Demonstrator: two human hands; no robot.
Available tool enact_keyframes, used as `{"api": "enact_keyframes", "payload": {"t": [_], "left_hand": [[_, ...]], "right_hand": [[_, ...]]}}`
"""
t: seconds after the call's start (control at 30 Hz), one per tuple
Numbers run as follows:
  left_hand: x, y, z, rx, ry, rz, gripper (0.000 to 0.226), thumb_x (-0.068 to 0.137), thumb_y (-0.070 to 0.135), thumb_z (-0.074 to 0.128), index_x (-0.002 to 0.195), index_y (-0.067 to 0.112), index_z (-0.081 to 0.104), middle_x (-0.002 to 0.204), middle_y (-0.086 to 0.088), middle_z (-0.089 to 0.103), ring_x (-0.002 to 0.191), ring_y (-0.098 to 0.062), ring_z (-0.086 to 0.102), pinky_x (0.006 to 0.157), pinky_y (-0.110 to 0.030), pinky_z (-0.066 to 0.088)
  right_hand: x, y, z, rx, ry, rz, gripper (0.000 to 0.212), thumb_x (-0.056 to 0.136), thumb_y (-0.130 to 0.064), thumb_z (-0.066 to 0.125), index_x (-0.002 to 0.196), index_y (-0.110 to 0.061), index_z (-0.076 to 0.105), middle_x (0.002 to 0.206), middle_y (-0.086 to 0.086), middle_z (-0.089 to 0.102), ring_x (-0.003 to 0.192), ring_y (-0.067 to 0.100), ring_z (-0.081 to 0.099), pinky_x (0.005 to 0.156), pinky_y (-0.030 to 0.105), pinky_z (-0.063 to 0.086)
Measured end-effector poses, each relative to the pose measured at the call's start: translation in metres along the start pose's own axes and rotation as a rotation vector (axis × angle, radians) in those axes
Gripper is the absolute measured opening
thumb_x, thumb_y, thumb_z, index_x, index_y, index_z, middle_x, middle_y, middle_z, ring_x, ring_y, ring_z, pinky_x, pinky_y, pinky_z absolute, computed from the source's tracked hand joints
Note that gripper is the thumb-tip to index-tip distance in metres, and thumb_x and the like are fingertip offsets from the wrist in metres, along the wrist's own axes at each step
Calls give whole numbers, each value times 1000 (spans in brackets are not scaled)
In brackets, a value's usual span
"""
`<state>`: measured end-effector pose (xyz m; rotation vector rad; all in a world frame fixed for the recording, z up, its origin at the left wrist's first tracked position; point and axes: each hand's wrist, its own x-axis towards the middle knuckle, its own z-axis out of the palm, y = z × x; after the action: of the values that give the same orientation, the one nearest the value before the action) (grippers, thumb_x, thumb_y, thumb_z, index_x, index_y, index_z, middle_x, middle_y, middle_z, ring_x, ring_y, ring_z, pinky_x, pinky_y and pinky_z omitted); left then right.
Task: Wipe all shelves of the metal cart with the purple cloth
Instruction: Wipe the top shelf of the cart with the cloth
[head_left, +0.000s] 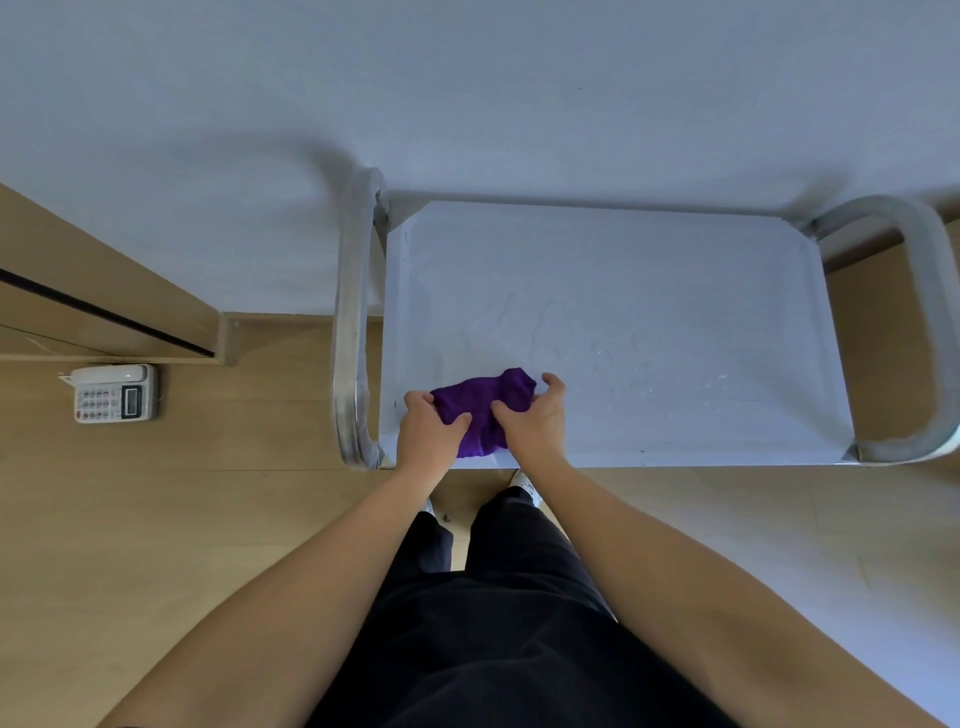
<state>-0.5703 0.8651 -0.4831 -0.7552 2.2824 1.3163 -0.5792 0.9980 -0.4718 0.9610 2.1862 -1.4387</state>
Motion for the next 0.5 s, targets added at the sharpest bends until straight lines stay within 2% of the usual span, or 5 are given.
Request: {"api": "enact_keyframes", "payload": {"t": [0.07,0.17,0.3,0.43,0.5], "left_hand": [[1,0,1,-7,-23,-16,45,85,23,72,113,11,39,103,-3,57,85,-17,58,53,-13,39],[1,0,3,-42,-40,-24,41,85,21,70,110,13,38,102,-1,57,81,-15,57,54,-14,39],[-1,5,2,-292,-87,-40,35,87,18,63,112,19,38,107,-3,59,84,-9,62,60,-21,51],[-1,17,-3,-619,-258,-152,46,83,22,63,122,27,38,106,-6,61,89,-21,67,60,-26,54],[1,20,-5,-727,-222,-215,48,79,21,68,119,31,43,109,-8,60,93,-25,65,63,-31,55]], "right_hand": [[0,-4,1,31,-53,57,63,79,-20,72,134,-13,43,106,4,62,80,12,62,52,14,44],[-2,-8,0,44,-147,-59,22,80,-9,63,101,-16,63,83,-2,64,79,19,61,59,22,47],[-5,-18,-6,304,-253,-17,26,77,-7,54,85,-29,66,77,-5,67,69,13,63,57,27,52],[2,-22,-21,499,-255,88,13,72,-7,53,78,-18,59,63,-2,61,58,17,57,47,27,47],[5,-24,-26,448,-240,53,14,75,-7,56,82,-19,58,69,-2,61,63,17,57,46,25,46]]}}
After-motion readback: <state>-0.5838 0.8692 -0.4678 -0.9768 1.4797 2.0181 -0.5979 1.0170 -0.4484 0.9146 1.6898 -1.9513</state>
